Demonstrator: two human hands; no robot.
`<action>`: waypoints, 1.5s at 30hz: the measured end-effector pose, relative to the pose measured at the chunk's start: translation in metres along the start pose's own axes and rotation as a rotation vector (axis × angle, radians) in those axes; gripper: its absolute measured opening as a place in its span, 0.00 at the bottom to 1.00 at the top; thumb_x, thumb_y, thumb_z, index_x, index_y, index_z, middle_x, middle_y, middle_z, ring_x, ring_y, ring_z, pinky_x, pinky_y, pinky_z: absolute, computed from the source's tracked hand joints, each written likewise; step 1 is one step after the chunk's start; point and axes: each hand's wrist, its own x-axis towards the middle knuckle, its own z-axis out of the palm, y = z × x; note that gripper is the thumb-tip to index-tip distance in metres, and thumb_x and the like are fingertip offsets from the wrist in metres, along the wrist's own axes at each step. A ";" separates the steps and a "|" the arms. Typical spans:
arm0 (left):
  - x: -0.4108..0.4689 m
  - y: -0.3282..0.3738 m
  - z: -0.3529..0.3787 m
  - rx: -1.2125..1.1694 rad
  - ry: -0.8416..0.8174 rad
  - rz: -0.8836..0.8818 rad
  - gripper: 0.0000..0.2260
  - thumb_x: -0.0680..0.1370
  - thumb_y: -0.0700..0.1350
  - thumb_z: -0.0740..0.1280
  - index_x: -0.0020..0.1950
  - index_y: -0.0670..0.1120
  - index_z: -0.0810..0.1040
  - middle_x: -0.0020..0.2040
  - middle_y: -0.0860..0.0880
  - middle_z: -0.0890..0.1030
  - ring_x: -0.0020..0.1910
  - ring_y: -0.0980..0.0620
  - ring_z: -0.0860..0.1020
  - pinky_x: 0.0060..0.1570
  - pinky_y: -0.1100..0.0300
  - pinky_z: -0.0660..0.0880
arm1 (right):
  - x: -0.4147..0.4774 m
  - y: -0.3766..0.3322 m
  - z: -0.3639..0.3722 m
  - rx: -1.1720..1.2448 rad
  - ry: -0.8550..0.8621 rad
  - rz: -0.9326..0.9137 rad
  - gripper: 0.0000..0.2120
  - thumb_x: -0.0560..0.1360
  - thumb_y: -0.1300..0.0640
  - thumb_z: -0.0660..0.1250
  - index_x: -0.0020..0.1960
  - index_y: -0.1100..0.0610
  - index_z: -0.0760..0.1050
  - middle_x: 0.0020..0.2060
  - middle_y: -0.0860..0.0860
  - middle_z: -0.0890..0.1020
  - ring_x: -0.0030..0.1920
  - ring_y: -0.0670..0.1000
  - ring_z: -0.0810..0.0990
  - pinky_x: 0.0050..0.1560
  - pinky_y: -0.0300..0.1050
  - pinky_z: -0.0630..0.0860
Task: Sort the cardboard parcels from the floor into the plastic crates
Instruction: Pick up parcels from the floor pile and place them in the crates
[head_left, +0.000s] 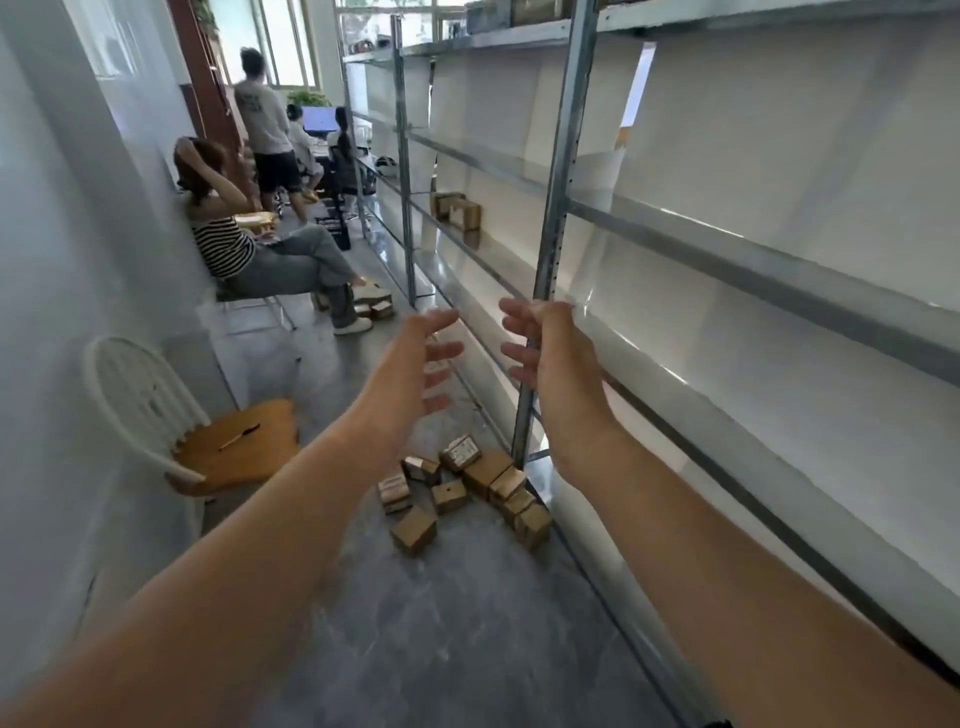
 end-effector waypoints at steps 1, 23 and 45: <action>0.012 -0.009 -0.006 -0.004 0.019 -0.021 0.21 0.80 0.62 0.57 0.70 0.57 0.76 0.65 0.51 0.79 0.65 0.46 0.74 0.67 0.45 0.72 | 0.013 0.011 0.005 0.006 -0.022 0.023 0.21 0.87 0.46 0.55 0.69 0.51 0.82 0.61 0.47 0.84 0.62 0.48 0.82 0.50 0.41 0.76; 0.417 -0.125 -0.135 0.023 0.046 -0.369 0.19 0.85 0.56 0.54 0.70 0.52 0.77 0.67 0.45 0.77 0.68 0.41 0.72 0.69 0.43 0.70 | 0.356 0.204 0.167 -0.031 0.043 0.325 0.26 0.79 0.39 0.56 0.70 0.47 0.81 0.65 0.45 0.82 0.67 0.47 0.80 0.72 0.54 0.76; 0.727 -0.503 -0.189 0.078 0.281 -0.775 0.19 0.84 0.58 0.53 0.60 0.54 0.82 0.61 0.47 0.81 0.56 0.52 0.77 0.50 0.57 0.72 | 0.622 0.627 0.223 -0.034 -0.092 0.781 0.15 0.88 0.51 0.60 0.62 0.55 0.84 0.56 0.46 0.86 0.60 0.45 0.83 0.63 0.44 0.78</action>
